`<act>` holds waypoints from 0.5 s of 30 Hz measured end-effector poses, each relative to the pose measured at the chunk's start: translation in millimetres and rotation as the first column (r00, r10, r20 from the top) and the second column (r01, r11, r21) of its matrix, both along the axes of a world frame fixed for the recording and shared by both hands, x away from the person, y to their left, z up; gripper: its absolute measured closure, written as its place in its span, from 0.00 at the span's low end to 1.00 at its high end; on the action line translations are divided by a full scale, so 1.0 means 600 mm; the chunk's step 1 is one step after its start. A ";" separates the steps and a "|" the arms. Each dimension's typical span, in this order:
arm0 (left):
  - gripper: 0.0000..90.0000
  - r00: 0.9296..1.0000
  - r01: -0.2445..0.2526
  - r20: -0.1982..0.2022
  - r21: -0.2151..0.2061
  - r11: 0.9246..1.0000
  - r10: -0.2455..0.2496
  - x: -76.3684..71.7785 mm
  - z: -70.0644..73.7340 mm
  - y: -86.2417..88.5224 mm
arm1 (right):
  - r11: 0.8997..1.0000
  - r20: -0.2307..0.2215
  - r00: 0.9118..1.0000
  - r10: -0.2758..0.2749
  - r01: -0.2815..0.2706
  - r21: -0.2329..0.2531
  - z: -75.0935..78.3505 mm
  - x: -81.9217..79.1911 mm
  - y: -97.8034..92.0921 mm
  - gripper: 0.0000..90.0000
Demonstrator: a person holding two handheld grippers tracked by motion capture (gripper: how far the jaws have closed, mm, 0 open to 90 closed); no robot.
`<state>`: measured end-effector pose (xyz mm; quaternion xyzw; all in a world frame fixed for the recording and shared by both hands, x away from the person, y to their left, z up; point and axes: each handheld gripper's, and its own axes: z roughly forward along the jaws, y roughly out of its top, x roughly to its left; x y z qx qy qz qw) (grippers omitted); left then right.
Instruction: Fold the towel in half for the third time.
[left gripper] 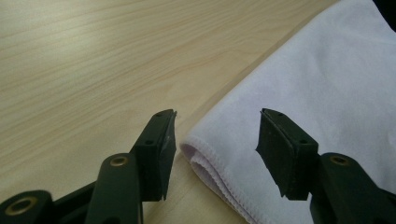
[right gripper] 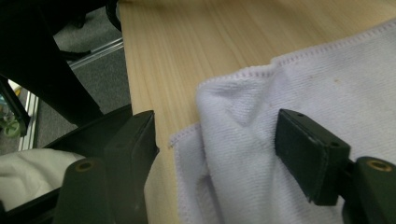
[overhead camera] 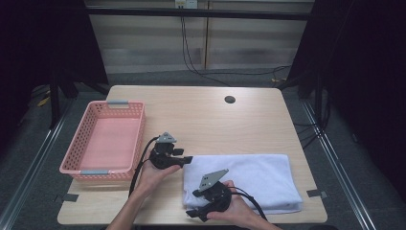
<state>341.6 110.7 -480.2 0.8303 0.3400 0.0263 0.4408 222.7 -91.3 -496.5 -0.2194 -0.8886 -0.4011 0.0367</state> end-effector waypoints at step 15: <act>0.49 0.997 -0.068 -0.026 -0.023 0.997 0.067 0.008 0.000 0.017 | 1.000 0.202 0.979 0.000 0.002 -0.012 -0.017 -0.033 0.000 0.37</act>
